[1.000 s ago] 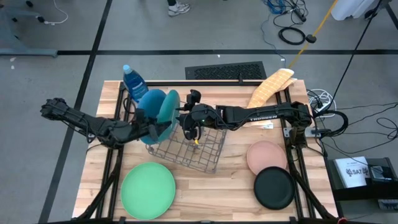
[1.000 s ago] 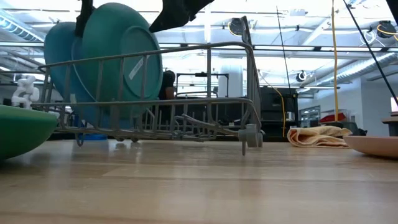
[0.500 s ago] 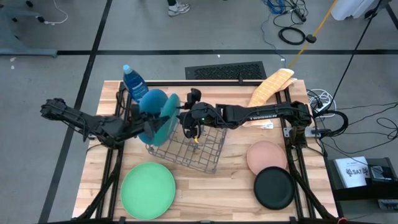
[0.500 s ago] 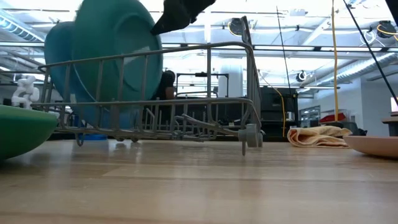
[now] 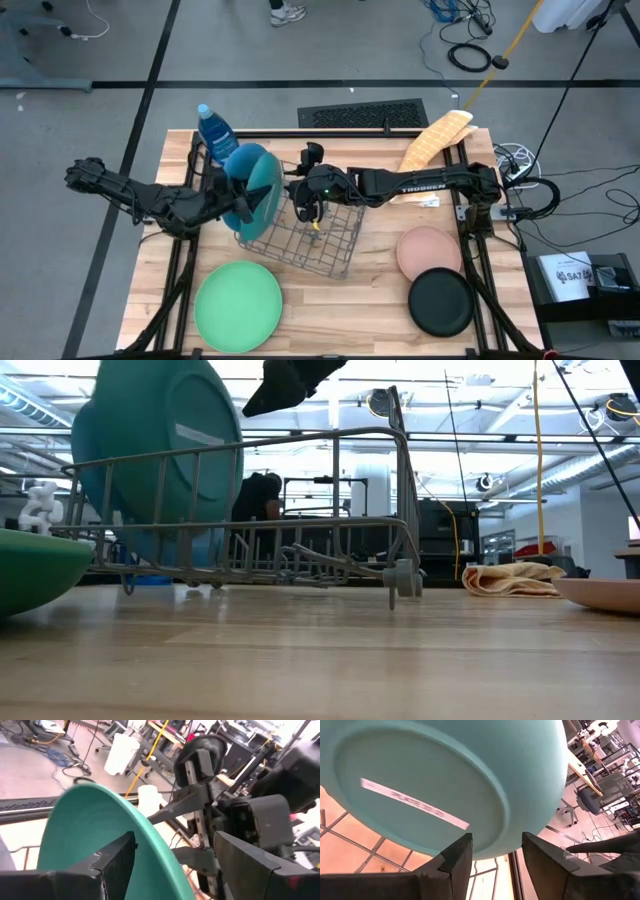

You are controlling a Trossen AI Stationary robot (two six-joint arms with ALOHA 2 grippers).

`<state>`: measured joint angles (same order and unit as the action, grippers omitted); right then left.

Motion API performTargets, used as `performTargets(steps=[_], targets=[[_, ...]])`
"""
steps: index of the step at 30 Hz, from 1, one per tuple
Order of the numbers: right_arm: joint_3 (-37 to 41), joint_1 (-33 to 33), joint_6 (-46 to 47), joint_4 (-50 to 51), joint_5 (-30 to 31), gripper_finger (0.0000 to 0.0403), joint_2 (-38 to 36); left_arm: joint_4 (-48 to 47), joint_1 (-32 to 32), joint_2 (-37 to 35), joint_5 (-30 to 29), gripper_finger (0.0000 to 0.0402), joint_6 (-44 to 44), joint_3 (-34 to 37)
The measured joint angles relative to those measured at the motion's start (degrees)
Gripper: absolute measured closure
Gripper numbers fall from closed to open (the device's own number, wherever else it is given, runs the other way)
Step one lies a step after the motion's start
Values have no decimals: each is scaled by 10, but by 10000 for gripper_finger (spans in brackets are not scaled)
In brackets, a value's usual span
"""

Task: Sort dishes
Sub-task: Put the blue green plate into the dish rack

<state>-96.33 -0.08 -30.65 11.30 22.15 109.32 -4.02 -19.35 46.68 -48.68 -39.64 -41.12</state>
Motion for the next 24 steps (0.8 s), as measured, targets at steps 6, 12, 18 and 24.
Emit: performTargets(steps=[6, 12, 18, 24], targets=[[0, 0, 4, 0, 0, 236, 0, -2, 11, 0, 3, 134, 37, -11], [0, 0, 11, 1, 0, 236, 0, 0, 14, 0, 14, 134, 102, -32], [0, 0, 14, 2, 1, 236, 0, -67, 14, 6, 35, 134, 90, -33], [0, 0, 15, 2, 1, 236, 0, -98, 14, 19, 56, 134, 56, -33]])
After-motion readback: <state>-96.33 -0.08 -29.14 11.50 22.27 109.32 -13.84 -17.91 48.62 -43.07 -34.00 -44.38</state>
